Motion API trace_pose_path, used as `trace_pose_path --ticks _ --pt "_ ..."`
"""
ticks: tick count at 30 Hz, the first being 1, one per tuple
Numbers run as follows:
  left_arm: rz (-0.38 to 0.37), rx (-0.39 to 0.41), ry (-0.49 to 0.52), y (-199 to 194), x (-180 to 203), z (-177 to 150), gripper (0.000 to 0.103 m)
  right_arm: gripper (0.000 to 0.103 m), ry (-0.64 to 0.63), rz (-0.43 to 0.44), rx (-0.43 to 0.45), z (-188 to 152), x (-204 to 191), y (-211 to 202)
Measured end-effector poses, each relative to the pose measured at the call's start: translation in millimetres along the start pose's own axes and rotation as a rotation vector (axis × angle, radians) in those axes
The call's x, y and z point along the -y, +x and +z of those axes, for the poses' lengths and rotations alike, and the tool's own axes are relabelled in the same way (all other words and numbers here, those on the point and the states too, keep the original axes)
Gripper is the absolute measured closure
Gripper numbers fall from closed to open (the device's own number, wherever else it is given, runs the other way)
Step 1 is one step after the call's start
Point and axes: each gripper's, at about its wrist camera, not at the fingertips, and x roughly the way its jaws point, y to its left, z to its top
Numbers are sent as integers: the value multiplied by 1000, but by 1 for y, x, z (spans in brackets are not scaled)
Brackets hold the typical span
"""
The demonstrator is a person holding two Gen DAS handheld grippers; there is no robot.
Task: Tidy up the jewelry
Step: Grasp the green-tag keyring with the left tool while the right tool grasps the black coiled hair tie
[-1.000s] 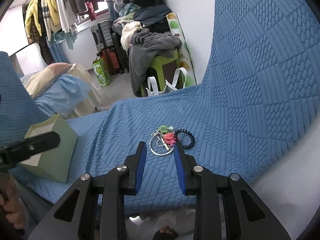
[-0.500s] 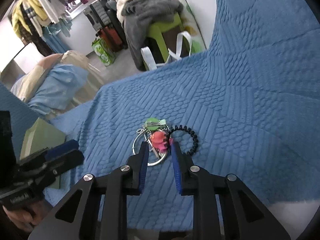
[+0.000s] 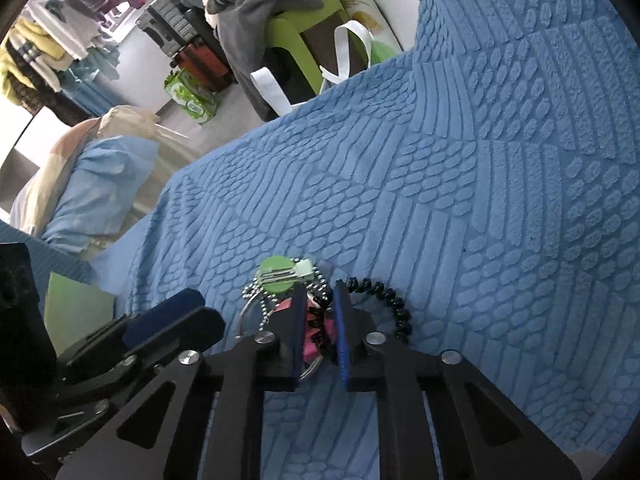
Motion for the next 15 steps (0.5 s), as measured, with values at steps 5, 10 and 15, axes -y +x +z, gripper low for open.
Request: trace_pose_path --ticks 5,10,15 --pt "3 -12 -6 14 -3 3 71 97 -14 9 40 4 1 -10" --pt "19 -24 11 26 -1 5 74 97 3 -7 95 9 9 -25" --pt "48 -21 19 34 3 4 76 97 28 -21 96 9 16 -26"
